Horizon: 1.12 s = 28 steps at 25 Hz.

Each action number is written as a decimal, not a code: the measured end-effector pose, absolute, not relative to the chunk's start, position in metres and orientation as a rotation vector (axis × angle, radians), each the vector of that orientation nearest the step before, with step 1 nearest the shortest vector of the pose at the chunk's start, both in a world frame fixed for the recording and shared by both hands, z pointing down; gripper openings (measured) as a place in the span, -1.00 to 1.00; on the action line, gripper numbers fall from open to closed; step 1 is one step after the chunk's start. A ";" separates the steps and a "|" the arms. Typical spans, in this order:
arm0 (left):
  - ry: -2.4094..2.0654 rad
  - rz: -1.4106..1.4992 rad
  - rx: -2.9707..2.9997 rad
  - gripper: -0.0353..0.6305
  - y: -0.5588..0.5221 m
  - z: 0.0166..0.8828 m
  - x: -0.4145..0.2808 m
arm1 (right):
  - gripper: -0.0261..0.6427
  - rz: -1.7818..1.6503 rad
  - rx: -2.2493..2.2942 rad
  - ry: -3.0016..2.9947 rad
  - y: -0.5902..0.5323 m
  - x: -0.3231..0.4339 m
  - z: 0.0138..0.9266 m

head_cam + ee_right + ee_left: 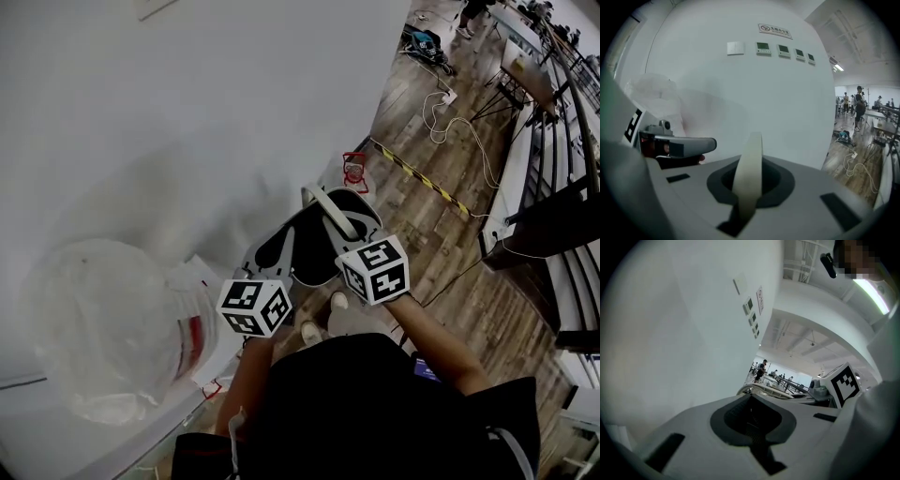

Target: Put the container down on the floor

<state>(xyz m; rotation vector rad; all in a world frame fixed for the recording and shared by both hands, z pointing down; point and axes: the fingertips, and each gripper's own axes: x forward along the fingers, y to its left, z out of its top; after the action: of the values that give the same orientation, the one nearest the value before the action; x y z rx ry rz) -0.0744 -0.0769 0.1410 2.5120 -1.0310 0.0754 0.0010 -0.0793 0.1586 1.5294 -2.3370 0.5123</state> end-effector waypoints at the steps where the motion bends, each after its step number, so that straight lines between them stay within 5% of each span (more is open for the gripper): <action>1: -1.036 0.075 2.504 -0.84 -0.078 0.143 -0.074 | -0.83 0.520 1.523 -2.331 -0.081 0.003 0.161; 28: -1.050 0.179 2.211 -0.84 -0.070 0.290 -0.055 | -0.83 0.749 1.395 -2.157 -0.079 0.015 0.290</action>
<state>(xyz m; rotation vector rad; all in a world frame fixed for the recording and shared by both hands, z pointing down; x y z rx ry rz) -0.0550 -0.0697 0.2901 2.2111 -1.0498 0.1789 0.0148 -0.0793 0.2901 1.3953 -2.1565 0.7494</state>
